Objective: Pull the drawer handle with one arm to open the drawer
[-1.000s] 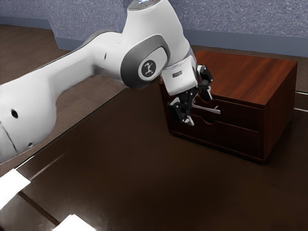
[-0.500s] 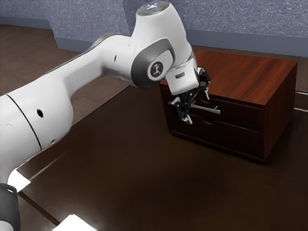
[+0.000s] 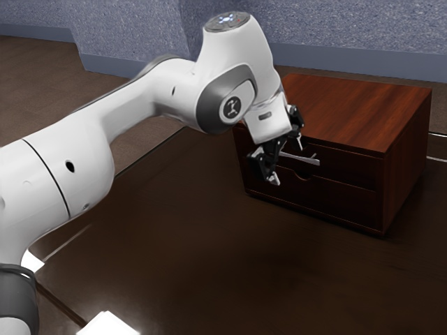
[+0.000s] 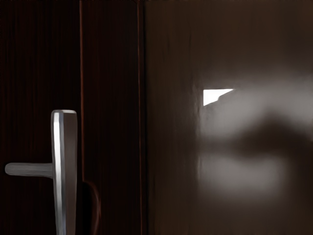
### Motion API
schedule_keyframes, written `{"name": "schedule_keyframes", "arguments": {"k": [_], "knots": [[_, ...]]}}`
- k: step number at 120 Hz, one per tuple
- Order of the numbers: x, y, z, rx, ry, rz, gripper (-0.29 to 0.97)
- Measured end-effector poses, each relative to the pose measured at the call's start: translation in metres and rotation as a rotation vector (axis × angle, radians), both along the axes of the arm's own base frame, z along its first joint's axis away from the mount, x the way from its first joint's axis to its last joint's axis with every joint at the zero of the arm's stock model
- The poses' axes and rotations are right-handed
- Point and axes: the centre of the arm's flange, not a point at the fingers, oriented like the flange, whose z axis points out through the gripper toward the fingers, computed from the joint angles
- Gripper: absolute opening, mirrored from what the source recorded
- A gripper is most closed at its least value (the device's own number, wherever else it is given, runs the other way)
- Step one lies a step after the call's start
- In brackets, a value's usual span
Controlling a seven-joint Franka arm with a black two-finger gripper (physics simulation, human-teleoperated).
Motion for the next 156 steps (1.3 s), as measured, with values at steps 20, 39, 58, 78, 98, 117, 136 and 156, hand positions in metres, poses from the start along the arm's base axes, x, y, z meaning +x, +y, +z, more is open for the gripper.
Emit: {"name": "schedule_keyframes", "arguments": {"k": [20, 39, 58, 78, 98, 117, 136, 156], "knots": [[0.002, -0.002, -0.008, -0.001, 0.009, 0.006, 0.68], [0.003, -0.005, -0.012, -0.002, 0.015, 0.009, 0.68], [0.003, -0.010, -0.010, -0.006, 0.005, 0.007, 0.64], [0.005, -0.014, -0.005, -0.014, -0.026, 0.003, 0.56], [0.009, -0.017, -0.002, -0.027, -0.055, 0.004, 0.46], [0.011, -0.017, 0.000, -0.032, -0.073, 0.006, 0.32], [0.012, -0.016, 0.003, -0.035, -0.089, 0.009, 0.20], [0.013, -0.012, 0.002, -0.033, -0.092, 0.016, 0.10]]}}
